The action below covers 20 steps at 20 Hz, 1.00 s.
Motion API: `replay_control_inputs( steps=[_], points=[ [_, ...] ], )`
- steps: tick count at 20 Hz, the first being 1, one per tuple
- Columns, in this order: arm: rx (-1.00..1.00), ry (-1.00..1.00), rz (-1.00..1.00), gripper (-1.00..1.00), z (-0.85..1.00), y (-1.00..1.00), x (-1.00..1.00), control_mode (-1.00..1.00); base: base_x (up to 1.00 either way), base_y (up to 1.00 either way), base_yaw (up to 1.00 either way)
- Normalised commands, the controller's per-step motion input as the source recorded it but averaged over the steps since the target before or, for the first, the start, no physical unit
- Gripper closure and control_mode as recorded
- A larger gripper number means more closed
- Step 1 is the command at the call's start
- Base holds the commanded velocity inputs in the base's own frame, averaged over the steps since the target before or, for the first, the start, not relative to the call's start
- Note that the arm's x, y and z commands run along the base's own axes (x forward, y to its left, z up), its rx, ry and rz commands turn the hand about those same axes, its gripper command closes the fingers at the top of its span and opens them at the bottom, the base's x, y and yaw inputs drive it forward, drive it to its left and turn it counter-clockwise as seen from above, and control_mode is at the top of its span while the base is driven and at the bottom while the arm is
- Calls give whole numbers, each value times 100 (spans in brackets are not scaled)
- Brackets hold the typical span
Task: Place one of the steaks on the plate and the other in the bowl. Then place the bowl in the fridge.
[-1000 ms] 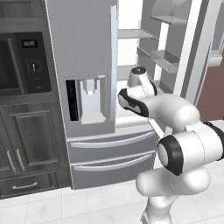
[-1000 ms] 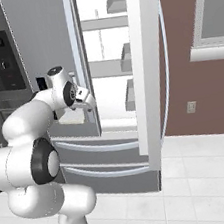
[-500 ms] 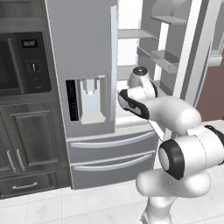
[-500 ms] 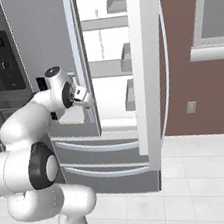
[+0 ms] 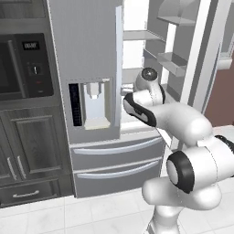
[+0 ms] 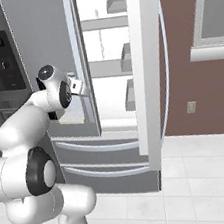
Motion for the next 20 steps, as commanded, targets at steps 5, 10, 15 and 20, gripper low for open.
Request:
replay_control_inputs(
  steps=[5,10,15,20],
  points=[
    [0,5,16,-100,41,14,35,-100,0,0,0],
    [0,6,3,-100,-1,2,16,-100,0,0,0],
    [-3,0,-1,-100,-3,8,21,-100,0,0,0],
    [-1,-3,-2,-100,-8,16,26,-100,0,0,0]
  ],
)
